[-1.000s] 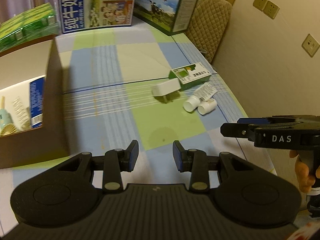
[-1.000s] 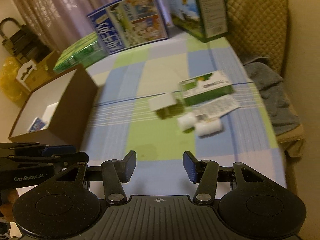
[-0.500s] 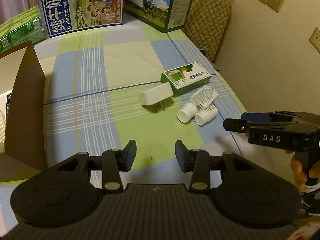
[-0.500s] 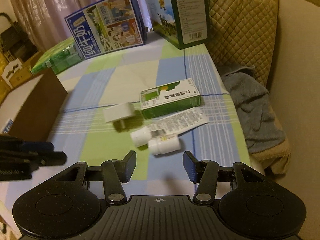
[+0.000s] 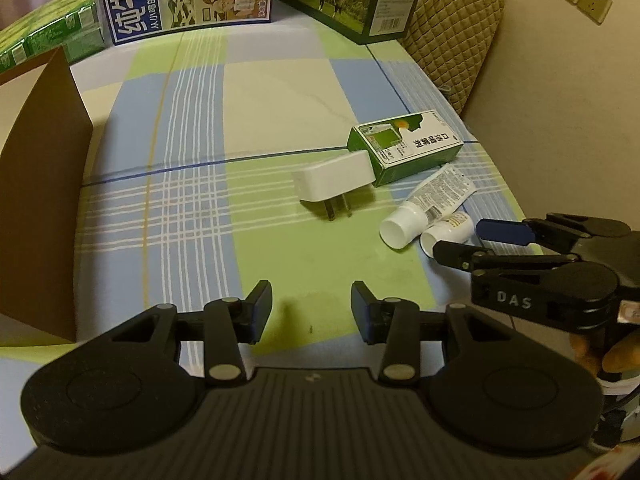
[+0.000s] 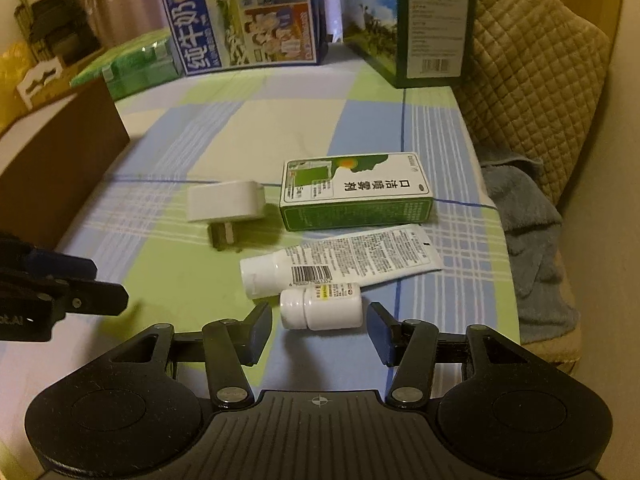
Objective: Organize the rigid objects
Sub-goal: 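Grasp the white pill bottle with the right tool while the left tool grasps the white plug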
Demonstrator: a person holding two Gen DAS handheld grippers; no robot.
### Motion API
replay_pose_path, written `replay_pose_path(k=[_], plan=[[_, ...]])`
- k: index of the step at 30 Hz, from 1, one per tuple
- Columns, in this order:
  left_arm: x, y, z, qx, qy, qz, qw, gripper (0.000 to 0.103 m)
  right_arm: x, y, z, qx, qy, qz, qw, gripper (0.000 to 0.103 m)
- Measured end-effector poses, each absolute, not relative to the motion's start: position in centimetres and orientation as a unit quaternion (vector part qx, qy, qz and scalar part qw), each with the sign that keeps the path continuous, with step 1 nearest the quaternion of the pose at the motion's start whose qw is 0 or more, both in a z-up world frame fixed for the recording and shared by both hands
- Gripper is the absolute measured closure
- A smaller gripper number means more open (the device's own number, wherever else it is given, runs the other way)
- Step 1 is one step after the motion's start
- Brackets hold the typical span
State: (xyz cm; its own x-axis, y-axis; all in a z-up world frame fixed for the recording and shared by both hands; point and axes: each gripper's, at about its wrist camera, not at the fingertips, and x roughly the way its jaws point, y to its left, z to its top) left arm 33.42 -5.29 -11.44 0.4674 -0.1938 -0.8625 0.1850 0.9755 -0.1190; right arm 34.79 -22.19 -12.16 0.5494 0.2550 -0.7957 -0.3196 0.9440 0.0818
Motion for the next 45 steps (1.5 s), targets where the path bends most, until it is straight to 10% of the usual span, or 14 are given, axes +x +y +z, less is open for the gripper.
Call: replay_pose_path(k=[45], plan=[[43.0,-9.6,-13.9,-0.086,0.525,-0.026,0.846,0.047,41.1,-29.1,-9.8,0.050,0.429,0.103,0.896,0.059]])
